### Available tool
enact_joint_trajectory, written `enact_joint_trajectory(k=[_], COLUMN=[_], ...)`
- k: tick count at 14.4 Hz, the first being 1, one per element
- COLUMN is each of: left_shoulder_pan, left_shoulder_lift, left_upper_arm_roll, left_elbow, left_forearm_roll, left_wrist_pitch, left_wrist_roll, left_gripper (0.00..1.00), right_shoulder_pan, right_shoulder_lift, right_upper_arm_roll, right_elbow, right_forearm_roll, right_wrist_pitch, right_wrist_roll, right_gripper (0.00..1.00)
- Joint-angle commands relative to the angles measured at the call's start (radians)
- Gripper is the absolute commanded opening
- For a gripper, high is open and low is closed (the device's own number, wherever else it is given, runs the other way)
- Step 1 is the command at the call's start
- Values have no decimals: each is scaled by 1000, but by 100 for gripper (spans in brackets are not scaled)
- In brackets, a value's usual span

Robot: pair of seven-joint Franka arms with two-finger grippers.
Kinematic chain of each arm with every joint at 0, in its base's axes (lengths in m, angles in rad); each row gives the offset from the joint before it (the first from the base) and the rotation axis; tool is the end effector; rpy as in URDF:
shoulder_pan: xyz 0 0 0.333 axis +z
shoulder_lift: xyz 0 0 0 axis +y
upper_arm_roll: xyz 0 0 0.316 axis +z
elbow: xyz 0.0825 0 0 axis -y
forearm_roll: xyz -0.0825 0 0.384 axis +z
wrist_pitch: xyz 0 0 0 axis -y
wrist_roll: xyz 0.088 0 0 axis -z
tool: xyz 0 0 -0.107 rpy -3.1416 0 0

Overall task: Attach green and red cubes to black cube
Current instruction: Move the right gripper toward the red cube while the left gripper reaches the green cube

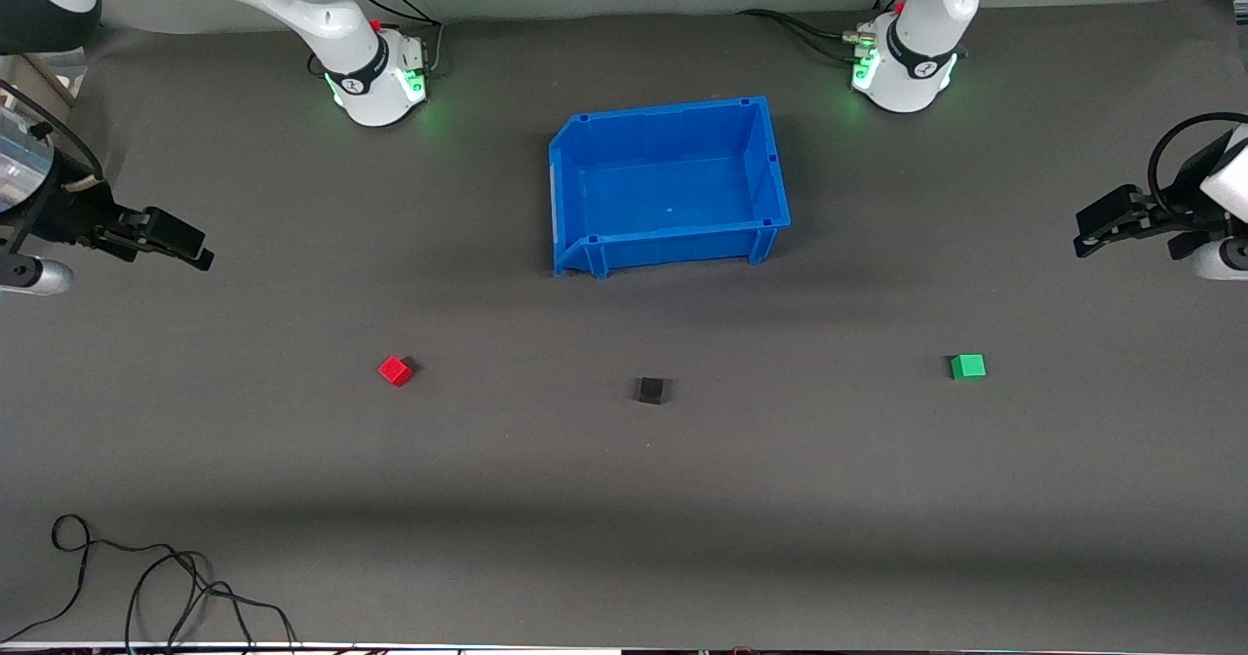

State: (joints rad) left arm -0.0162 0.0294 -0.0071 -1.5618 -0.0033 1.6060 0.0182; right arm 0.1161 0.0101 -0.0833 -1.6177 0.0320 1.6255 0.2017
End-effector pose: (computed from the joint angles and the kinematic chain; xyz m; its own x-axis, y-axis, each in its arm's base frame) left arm 0.5668 -0.0135 0.6154 0.9990 -0.0414 0.0149 -0.0414 -0.9991 0.0032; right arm 0.5611 0.0219 0.6015 0.9855 -0.1697 -0.0085 -0.1699 -0.9850 -0.0300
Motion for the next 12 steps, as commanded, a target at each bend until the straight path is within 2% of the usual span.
enact_joint_trajectory(k=[1, 3, 7, 9, 12], left_shoulder_pan=[-18, -11, 7, 15, 103], left_shoulder_lift=[-13, -8, 1, 3, 4], left_upper_arm_roll=[12, 15, 15, 15, 15], left_elbow=[-3, 9, 23, 22, 12], left_forearm_roll=[19, 5, 2, -20, -85], left_wrist_pitch=[-15, -44, -93, -129, -179], left_wrist_roll=[-7, -70, -367, -539, -745], left_gripper=[100, 100, 100, 100, 100], right_shoulder_pan=[17, 20, 4, 4, 39], right_shoulder_lift=[8, 24, 89, 108, 149], right_upper_arm_roll=[2, -3, -10, -19, -12], right_elbow=[-8, -18, -1, -7, -14], right_forearm_roll=[-3, 2, -35, -24, -12], right_wrist_pitch=[-12, -6, 33, 39, 62], right_wrist_roll=[-19, -2, -4, -1, 1], right_gripper=[100, 100, 100, 100, 100])
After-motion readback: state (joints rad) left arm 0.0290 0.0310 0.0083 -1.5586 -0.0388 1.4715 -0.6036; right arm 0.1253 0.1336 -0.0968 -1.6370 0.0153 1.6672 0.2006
